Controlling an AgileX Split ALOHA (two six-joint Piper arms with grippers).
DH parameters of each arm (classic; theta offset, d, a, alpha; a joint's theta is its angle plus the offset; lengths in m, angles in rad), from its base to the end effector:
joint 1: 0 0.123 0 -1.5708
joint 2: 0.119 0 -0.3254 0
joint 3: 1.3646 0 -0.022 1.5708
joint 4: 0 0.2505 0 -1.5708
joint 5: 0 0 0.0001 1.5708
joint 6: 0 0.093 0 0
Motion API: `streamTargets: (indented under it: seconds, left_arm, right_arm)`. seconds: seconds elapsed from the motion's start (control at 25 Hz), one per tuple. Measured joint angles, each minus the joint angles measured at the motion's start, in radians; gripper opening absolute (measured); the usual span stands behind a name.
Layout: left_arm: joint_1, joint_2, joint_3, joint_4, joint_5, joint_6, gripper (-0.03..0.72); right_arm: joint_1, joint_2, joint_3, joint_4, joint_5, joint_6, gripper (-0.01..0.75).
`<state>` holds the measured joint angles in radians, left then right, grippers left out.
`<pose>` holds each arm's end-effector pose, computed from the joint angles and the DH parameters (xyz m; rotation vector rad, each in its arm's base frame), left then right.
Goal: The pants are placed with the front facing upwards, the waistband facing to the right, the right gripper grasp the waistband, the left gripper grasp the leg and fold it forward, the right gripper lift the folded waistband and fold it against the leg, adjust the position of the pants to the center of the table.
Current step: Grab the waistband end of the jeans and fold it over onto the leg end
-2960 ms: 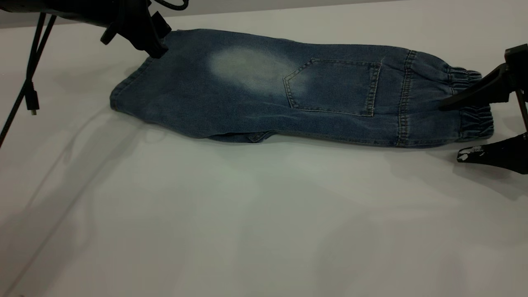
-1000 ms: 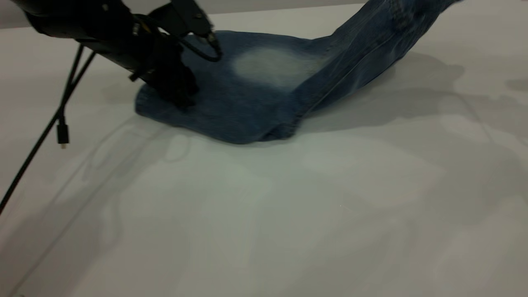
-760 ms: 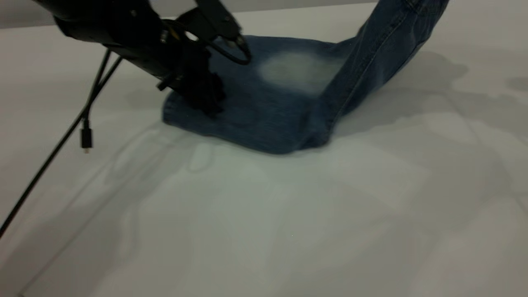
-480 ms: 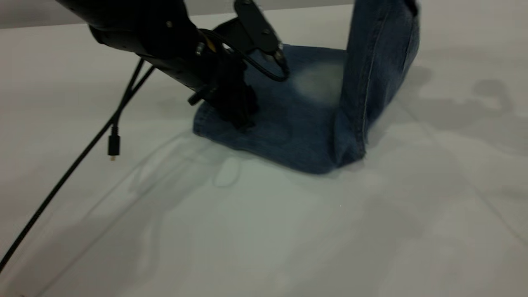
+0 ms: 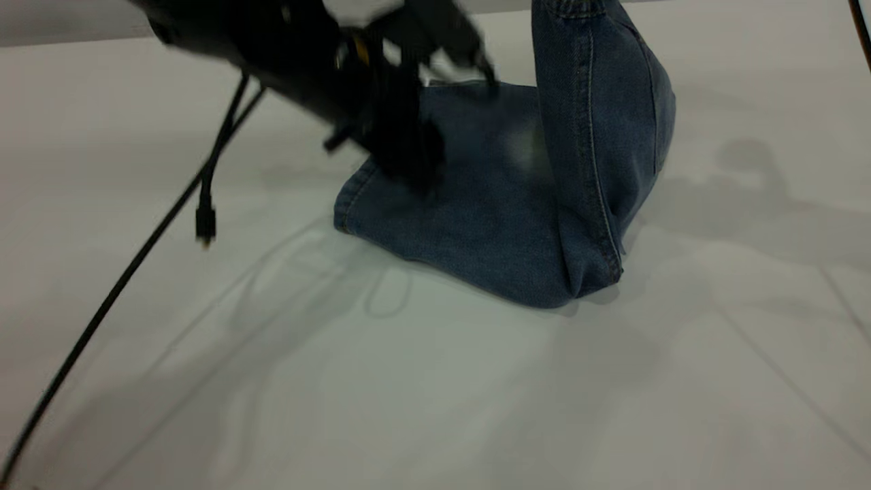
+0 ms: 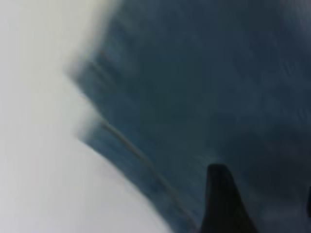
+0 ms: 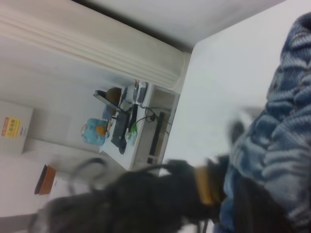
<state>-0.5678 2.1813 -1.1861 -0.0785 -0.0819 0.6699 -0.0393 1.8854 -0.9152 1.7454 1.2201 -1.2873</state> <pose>0.3808 -0.2422 0.1132 1.3107 2.0072 0.0188 0.3478 0.0724 0.2237 -0.0073 2.0736 1.6227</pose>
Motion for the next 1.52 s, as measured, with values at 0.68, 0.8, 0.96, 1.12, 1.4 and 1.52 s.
streamTargets:
  seconds: [0.68,0.8,0.96,1.12,1.4,1.52]
  left_arm:
    - [0.209,-0.373,-0.002,0.0,-0.025,0.01,0.374]
    - [0.21,-0.442,-0.002,0.0,-0.025,0.01,0.374]
    - [0.207,-0.519,-0.002,0.0,-0.025,0.01,0.374]
    - [0.207,-0.583,-0.002,0.0,-0.024,0.008,0.374]
    - [0.207,-0.629,-0.003,0.0,0.009,0.001,0.374]
    - [0.207,-0.628,-0.003,0.0,0.048,0.001,0.374]
  right_arm:
    - [0.178,0.001,-0.033,0.0,-0.239,-0.079,0.059]
    - [0.235,0.003,-0.077,-0.001,-0.329,-0.079,0.059]
    - [0.309,0.042,-0.15,0.0,-0.461,-0.079,0.059]
    - [0.364,0.117,-0.216,0.003,-0.534,-0.075,0.059]
    - [0.415,0.265,-0.303,0.001,-0.534,-0.066,0.063]
    - [0.415,0.312,-0.31,0.004,-0.536,-0.061,0.081]
